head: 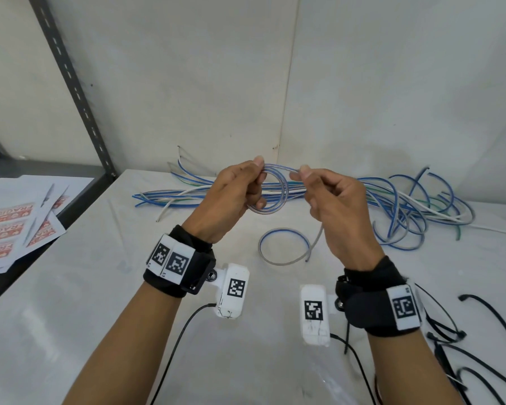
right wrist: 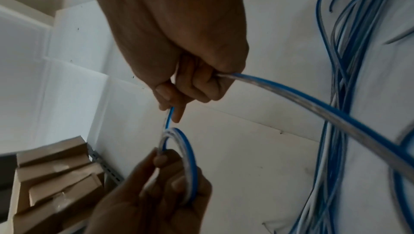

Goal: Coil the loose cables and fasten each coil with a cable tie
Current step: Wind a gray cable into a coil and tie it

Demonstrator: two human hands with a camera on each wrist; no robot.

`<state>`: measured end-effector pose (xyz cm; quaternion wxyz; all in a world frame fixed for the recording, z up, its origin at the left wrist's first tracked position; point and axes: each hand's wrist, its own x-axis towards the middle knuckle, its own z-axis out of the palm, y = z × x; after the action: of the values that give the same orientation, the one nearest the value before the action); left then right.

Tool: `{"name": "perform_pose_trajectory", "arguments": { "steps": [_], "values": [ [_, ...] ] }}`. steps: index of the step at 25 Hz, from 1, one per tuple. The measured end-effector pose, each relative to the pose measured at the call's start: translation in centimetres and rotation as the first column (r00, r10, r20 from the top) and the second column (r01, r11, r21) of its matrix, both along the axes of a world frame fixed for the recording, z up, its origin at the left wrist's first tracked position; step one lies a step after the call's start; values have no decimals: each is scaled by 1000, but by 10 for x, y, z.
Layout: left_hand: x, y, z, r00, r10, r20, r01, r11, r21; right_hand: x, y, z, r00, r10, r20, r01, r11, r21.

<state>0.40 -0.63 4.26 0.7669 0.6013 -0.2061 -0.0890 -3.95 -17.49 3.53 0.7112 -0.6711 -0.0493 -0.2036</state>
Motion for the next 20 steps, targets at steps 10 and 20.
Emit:
{"name": "perform_pose_trajectory", "arguments": {
  "steps": [10, 20],
  "values": [
    [7, -1, -5, 983, 53, -178, -90, 974, -210, 2, 20, -5, 781, 541, -313, -376, 806, 457],
    [1, 11, 1, 985, -161, -66, 173, 943, 285, 1, -14, -4, 804, 490, -337, -494, 866, 82]
  ]
}}
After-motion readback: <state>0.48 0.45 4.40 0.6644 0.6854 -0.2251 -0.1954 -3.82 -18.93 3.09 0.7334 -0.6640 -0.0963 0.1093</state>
